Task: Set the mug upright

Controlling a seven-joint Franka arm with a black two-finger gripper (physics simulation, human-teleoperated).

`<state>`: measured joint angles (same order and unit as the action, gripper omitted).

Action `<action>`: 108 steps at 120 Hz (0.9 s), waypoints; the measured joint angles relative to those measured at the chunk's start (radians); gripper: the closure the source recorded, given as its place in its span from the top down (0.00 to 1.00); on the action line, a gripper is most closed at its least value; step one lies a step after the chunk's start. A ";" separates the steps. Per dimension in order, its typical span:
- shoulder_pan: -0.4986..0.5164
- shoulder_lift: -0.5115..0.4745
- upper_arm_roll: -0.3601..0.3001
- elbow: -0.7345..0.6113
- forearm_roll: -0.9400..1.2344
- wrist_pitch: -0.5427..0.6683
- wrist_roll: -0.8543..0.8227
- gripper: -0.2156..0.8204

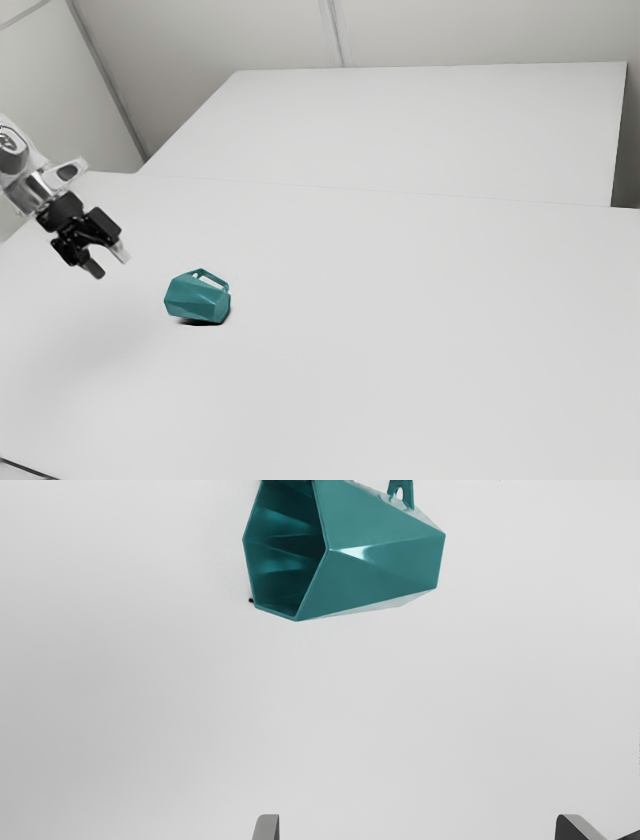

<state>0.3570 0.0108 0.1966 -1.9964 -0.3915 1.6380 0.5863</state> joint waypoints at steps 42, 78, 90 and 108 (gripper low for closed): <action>-0.013 0.111 -0.002 -0.007 -0.091 0.040 0.287 0.79; -0.011 0.216 0.006 0.009 -0.221 0.106 0.476 0.79; -0.010 0.252 0.009 0.029 -0.260 0.119 0.529 0.79; -0.012 0.296 0.010 0.052 -0.320 0.131 0.599 0.79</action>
<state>0.3453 0.3073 0.2068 -1.9442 -0.7118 1.7686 1.1857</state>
